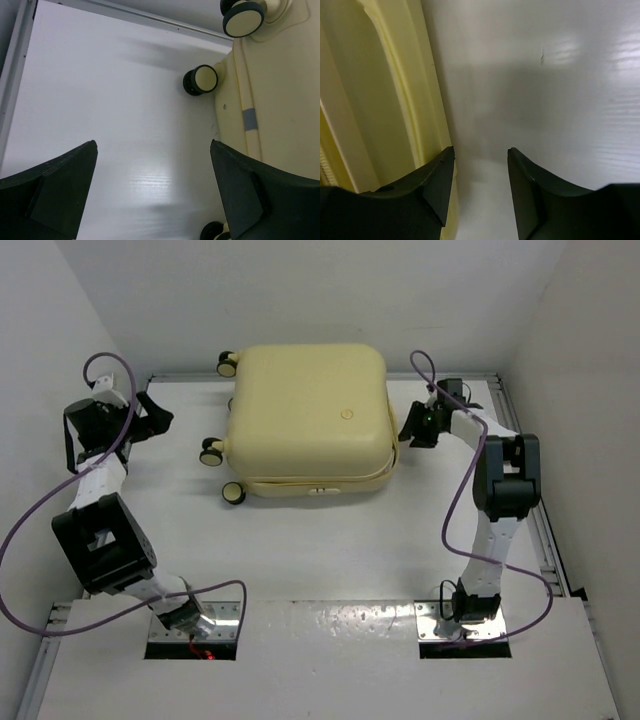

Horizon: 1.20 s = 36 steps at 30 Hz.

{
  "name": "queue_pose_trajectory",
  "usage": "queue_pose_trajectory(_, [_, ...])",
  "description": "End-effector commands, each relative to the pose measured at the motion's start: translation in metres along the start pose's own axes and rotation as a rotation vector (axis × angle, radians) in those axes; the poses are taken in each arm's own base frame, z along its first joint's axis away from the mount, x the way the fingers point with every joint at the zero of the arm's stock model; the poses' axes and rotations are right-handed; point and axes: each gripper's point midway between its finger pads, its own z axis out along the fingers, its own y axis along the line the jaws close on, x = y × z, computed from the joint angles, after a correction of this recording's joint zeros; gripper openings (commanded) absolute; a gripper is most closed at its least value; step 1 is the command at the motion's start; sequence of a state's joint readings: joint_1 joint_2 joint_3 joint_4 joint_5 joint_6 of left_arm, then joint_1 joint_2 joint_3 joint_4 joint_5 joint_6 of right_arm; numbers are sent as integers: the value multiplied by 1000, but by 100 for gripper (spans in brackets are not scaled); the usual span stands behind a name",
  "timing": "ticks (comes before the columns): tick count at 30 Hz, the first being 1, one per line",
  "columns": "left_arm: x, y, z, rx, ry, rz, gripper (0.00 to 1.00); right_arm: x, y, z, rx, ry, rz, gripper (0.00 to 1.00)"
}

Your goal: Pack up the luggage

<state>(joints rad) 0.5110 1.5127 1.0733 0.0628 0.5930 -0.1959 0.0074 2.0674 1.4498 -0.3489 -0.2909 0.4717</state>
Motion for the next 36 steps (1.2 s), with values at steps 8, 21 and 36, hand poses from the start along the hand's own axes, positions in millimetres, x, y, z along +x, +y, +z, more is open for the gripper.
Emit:
queue_pose_trajectory(8, [-15, -77, 151, 146, -8, -49, 100, 101, 86, -44, -321, 215, -175, 47])
queue_pose_trajectory(21, [85, -236, 275, 573, 222, 46, 100, 102, 35, -132, -233, -84, -368, 47])
queue_pose_trajectory(36, [-167, -135, 230, 80, -494, -75, 100, 147, 52, -105, -346, -330, -934, 36])
